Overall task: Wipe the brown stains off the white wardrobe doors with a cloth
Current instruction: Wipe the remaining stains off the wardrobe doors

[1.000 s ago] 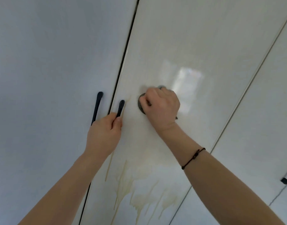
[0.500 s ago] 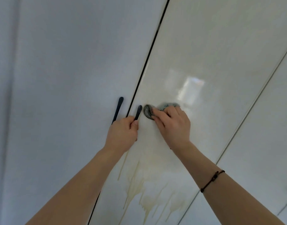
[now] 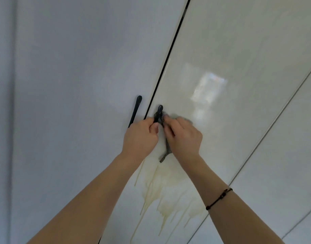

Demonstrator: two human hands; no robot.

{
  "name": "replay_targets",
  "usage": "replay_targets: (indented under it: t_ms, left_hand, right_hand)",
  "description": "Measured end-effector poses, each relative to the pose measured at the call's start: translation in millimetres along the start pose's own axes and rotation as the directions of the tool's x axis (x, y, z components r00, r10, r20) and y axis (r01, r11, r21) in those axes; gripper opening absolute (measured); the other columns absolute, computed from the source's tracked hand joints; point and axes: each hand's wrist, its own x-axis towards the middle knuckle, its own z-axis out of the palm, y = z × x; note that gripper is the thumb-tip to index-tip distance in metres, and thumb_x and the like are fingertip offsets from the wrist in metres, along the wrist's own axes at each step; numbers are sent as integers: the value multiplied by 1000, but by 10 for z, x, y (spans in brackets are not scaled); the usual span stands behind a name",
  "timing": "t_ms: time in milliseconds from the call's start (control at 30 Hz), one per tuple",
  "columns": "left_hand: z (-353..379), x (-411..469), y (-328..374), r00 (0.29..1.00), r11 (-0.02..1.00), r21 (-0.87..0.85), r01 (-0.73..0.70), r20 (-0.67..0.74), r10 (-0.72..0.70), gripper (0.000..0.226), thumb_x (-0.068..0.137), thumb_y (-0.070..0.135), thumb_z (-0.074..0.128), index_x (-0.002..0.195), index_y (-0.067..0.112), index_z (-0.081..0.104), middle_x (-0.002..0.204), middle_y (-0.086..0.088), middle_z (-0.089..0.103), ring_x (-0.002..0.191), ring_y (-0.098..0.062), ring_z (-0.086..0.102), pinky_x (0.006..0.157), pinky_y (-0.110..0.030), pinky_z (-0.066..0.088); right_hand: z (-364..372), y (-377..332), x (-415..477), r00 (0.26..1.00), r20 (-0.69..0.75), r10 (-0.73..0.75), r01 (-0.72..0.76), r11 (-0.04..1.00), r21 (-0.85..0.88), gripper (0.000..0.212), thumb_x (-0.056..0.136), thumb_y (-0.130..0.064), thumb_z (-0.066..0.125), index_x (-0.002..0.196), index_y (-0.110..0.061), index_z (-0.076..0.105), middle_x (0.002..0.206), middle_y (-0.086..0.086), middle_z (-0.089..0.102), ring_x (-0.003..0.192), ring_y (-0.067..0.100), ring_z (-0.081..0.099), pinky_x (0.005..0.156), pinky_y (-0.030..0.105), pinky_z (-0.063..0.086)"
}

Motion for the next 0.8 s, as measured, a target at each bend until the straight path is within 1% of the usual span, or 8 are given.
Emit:
replay_targets:
  t_ms: [133,200,267,400,500,600,700,800]
  left_hand:
    - [41,-45,-9,999,998,-65,4,-32,-7,30,97,30,40,73,19,54,61,1,65,63,-21,61,66,-46,52]
    - [66,-90,-23,998,994,-112,17,-55,-23,27,93,30,39,74,18,55,64,1,65,66,-19,62,68,-45,52]
    - [65,-169,-65,997,978,-204,32,-61,-46,23,95,15,43,84,22,62,76,8,68,75,-10,65,72,-38,55]
    - [89,-363,-65,999,969,-244,30,-8,-33,42,94,-2,56,115,35,60,100,25,67,98,8,63,85,-15,53]
    - [12,-425,-6,978,992,-113,-50,-207,26,48,88,-5,61,120,31,64,108,18,65,105,5,61,85,-11,50]
    - [-209,-459,-91,919,997,-34,-68,-390,50,43,86,-5,61,111,29,69,105,13,65,99,0,65,75,-10,49]
    - [-228,-574,-213,948,994,-13,108,-301,-107,32,88,3,63,101,32,69,89,16,69,86,2,65,68,-6,46]
    - [-53,-741,-344,977,985,44,169,-135,-162,23,90,14,68,101,34,66,88,20,69,83,7,64,68,-2,43]
  right_hand:
    - [82,12,412,941,-61,332,-322,937,134,15,94,-24,62,99,-30,74,74,-11,60,66,10,56,53,23,38]
    - [169,-120,225,958,-108,265,-246,955,166,15,94,-18,65,101,-25,77,79,-10,67,71,11,62,56,24,44]
    - [227,-234,-141,977,-117,179,-151,965,214,14,95,-15,66,102,-17,79,80,-4,71,68,15,64,54,29,48]
    - [227,-229,-567,980,-47,192,-172,948,268,18,99,-20,63,107,-17,79,78,-2,70,60,18,62,50,33,50]
    - [215,-139,-504,987,-48,151,-134,956,261,16,98,-25,65,106,-23,79,73,-7,68,58,16,59,47,31,46]
    - [235,-111,-420,974,-41,222,-202,938,282,16,97,-27,65,105,-27,78,72,-8,67,58,15,58,48,27,41]
    - [321,-282,-600,965,-45,257,-227,912,342,17,97,-23,63,105,-23,78,73,-9,69,58,13,59,49,26,44]
    - [352,-497,-924,947,14,322,-298,858,419,18,97,-19,63,107,-18,78,73,-8,71,57,8,58,52,20,44]
